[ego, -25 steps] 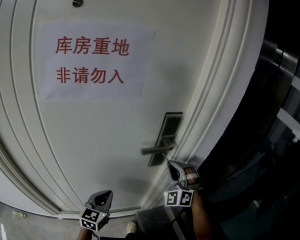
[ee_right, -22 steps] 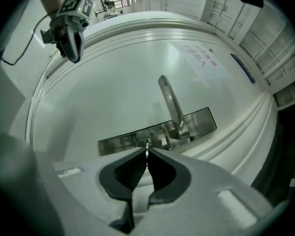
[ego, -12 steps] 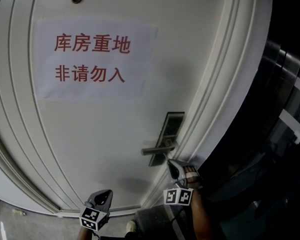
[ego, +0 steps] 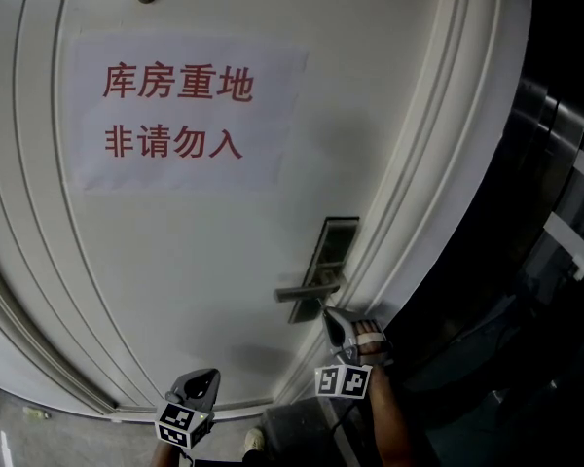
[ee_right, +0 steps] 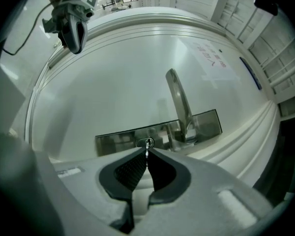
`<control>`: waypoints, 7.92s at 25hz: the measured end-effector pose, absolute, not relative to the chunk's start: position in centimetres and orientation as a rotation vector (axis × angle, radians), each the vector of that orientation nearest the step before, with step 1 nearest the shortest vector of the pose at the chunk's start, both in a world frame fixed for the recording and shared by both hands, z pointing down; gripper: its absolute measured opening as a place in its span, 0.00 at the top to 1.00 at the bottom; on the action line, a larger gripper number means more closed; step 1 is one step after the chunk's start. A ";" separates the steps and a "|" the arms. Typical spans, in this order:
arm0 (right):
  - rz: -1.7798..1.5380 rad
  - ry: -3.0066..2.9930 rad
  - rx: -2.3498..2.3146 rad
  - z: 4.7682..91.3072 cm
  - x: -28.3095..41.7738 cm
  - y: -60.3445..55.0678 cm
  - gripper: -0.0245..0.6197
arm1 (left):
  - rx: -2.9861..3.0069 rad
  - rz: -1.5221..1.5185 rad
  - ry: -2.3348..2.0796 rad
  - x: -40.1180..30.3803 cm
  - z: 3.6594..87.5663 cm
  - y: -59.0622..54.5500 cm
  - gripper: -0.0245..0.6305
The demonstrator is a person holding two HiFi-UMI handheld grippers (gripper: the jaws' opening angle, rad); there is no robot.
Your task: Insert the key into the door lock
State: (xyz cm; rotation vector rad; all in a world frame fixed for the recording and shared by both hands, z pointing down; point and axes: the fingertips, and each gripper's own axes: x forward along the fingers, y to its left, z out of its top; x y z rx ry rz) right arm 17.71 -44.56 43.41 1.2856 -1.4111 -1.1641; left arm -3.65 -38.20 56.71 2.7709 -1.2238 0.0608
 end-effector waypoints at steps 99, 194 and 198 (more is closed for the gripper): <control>-1.213 -1.294 1.282 42.9 16.7 -47.1 0.78 | 2.709 0.012 -1.302 -5.2 56.9 -38.9 0.96; -0.077 -2.313 1.976 53.3 16.0 -32.6 0.96 | 2.823 -0.006 -1.269 -4.3 53.5 -34.5 0.96; -0.087 -2.292 1.976 53.3 16.0 -32.8 0.96 | 2.822 -0.003 -1.268 -4.3 53.6 -34.6 0.96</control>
